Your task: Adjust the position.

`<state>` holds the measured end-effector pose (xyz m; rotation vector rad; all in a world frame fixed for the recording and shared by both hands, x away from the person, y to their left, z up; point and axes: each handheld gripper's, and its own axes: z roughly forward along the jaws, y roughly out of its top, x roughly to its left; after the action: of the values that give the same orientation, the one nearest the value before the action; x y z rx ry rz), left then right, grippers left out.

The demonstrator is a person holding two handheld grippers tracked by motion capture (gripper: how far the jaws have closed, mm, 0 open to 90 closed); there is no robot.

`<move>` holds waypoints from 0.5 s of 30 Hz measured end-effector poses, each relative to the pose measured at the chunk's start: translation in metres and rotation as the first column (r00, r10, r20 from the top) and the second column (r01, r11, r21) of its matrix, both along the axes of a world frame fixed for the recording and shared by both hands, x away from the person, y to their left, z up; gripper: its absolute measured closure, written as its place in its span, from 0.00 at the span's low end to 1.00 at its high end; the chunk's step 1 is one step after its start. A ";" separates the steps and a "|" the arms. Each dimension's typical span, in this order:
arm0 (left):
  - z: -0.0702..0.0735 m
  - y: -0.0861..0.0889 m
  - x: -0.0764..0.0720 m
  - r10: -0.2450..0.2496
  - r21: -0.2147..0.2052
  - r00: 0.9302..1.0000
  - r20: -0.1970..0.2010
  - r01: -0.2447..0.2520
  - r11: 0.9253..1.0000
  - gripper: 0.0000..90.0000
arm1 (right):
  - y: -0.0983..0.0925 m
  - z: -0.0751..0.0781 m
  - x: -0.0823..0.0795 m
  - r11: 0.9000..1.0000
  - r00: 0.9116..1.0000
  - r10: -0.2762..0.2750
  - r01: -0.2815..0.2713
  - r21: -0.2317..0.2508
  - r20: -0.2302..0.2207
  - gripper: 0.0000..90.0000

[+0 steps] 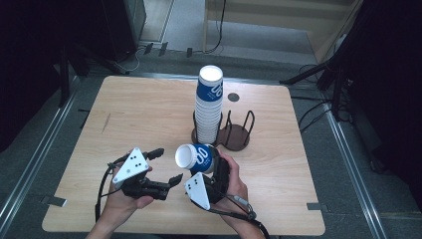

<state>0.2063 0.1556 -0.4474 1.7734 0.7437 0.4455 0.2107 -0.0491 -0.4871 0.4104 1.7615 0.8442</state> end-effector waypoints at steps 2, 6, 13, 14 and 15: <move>0.000 -0.001 -0.001 0.002 0.010 1.000 0.013 -0.002 1.000 0.11 | 0.001 0.001 -0.001 1.000 1.000 0.004 -0.004 -0.012 0.005 0.22; 0.001 -0.002 -0.003 0.009 0.021 1.000 0.027 -0.009 1.000 0.15 | 0.002 0.001 -0.003 0.999 1.000 0.016 -0.014 -0.048 0.026 0.22; 0.001 -0.004 -0.004 -0.011 0.033 0.999 0.043 0.010 0.999 0.15 | 0.008 -0.002 -0.007 0.993 0.997 0.042 -0.035 -0.110 0.063 0.22; 0.001 -0.004 -0.004 -0.012 0.034 0.999 0.043 0.011 0.999 0.16 | 0.008 -0.002 -0.008 0.993 0.997 0.046 -0.038 -0.113 0.062 0.22; 0.001 -0.004 -0.005 -0.016 0.035 0.999 0.045 0.014 0.999 0.16 | 0.008 -0.002 -0.008 0.993 0.997 0.046 -0.038 -0.113 0.062 0.22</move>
<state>0.2017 0.1514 -0.4469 1.7944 0.6937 0.4897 0.2027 -0.0409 -0.4891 0.2702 1.7535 0.7758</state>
